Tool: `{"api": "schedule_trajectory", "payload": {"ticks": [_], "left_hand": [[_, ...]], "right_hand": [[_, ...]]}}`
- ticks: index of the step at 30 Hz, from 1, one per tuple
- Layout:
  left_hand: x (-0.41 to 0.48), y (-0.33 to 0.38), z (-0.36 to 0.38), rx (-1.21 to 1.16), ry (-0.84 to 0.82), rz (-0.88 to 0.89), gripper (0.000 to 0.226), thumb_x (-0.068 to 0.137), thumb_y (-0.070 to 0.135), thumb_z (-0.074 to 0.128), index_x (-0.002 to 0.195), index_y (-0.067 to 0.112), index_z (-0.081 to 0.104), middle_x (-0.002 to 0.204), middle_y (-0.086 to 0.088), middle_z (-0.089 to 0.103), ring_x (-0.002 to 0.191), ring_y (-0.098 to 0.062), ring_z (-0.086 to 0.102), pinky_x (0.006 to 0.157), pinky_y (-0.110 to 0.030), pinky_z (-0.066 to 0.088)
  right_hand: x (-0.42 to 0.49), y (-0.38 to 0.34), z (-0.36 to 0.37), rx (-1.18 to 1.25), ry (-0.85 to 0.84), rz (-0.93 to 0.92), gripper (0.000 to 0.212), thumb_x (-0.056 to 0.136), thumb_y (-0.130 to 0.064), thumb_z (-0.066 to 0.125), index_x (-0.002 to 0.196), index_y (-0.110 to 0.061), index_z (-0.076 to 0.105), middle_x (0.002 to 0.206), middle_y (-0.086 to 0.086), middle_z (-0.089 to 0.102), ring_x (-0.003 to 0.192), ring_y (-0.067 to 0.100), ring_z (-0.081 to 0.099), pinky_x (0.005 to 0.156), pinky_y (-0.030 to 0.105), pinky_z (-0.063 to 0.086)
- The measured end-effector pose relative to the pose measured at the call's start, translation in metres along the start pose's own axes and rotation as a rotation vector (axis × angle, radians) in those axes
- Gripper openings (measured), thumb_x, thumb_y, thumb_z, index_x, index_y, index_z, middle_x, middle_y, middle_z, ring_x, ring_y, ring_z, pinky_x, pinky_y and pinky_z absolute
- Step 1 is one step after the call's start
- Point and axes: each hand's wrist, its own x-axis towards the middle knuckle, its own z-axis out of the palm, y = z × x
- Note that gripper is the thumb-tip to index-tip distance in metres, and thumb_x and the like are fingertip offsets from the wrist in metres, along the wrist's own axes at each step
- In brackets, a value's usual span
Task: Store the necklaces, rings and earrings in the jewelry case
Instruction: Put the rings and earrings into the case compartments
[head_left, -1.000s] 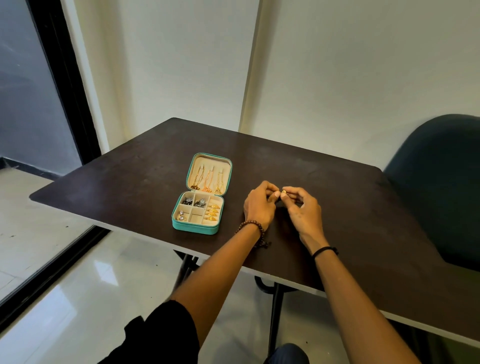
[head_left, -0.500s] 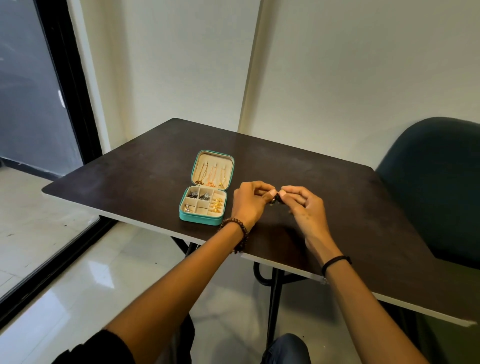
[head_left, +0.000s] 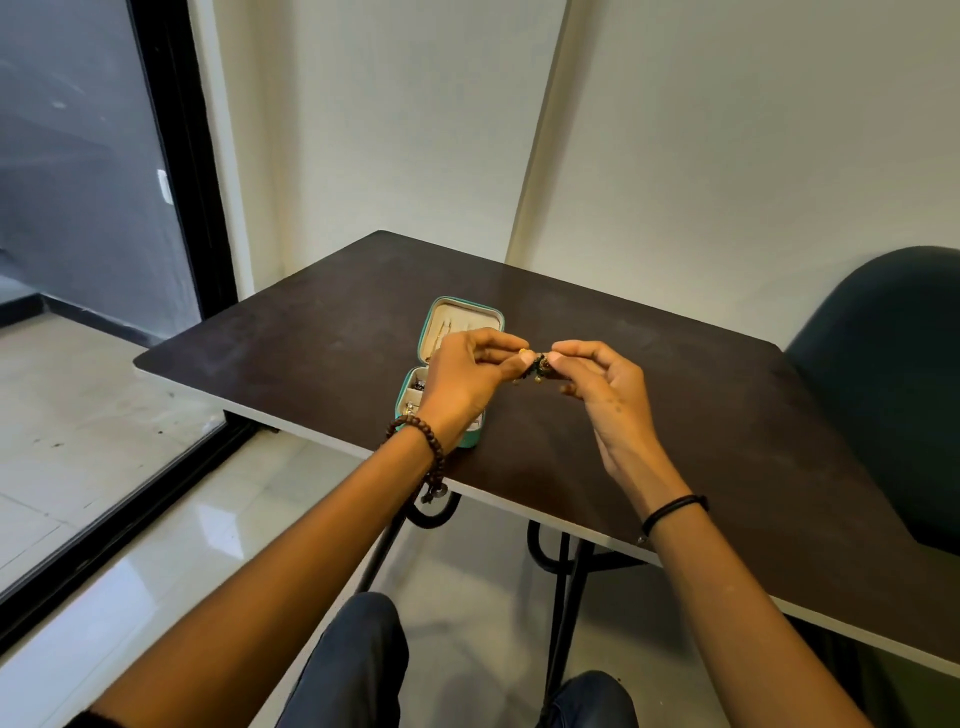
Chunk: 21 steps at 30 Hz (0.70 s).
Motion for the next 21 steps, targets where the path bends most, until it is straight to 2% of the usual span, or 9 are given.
{"api": "schedule_trajectory", "payload": {"ticks": [5, 10, 13, 17, 21], "left_hand": [[0.0, 0.001, -0.022, 0.011, 0.07, -0.031, 0.018, 0.086, 0.026, 0.073, 0.1, 0.015, 0.074, 0.093, 0.0, 0.076, 0.085, -0.008, 0.073, 0.074, -0.018, 0.057], [0.001, 0.003, -0.042, -0.031, 0.059, -0.093, 0.021, 0.092, 0.028, 0.065, 0.104, 0.013, 0.074, 0.097, -0.001, 0.075, 0.086, -0.011, 0.073, 0.069, -0.019, 0.058], [0.001, 0.007, -0.052, -0.13, 0.026, -0.165, 0.023, 0.096, 0.027, 0.059, 0.104, 0.01, 0.072, 0.092, -0.005, 0.076, 0.08, -0.012, 0.073, 0.067, -0.019, 0.058], [0.002, 0.006, -0.059, -0.278, 0.021, -0.28, 0.018, 0.094, 0.017, 0.061, 0.104, 0.004, 0.069, 0.09, -0.009, 0.075, 0.079, -0.014, 0.075, 0.067, -0.021, 0.06], [0.005, -0.01, -0.057, -0.151, 0.004, -0.301, 0.018, 0.092, 0.016, 0.064, 0.106, 0.007, 0.068, 0.094, -0.007, 0.074, 0.086, -0.017, 0.075, 0.074, -0.026, 0.061]], "right_hand": [[0.0, -0.008, 0.02, -0.028, -0.041, -0.006, 0.016, 0.093, -0.019, 0.07, 0.109, -0.018, 0.075, 0.098, -0.007, 0.078, 0.097, 0.007, 0.071, 0.08, 0.025, 0.056], [0.002, -0.011, 0.035, -0.046, -0.082, -0.003, 0.017, 0.094, -0.02, 0.069, 0.109, -0.017, 0.076, 0.1, -0.008, 0.077, 0.097, 0.004, 0.071, 0.078, 0.023, 0.056], [0.004, -0.009, 0.043, -0.027, -0.1, 0.014, 0.018, 0.093, -0.02, 0.07, 0.11, -0.015, 0.076, 0.102, -0.005, 0.077, 0.099, 0.01, 0.072, 0.077, 0.023, 0.057], [0.006, -0.004, 0.055, 0.0, -0.088, 0.05, 0.017, 0.093, -0.019, 0.071, 0.108, -0.013, 0.076, 0.099, -0.007, 0.078, 0.096, 0.009, 0.073, 0.078, 0.023, 0.059], [0.006, 0.012, 0.065, -0.021, -0.046, 0.127, 0.016, 0.092, -0.019, 0.072, 0.107, -0.014, 0.076, 0.102, -0.005, 0.077, 0.095, 0.013, 0.074, 0.085, 0.033, 0.061]]}}
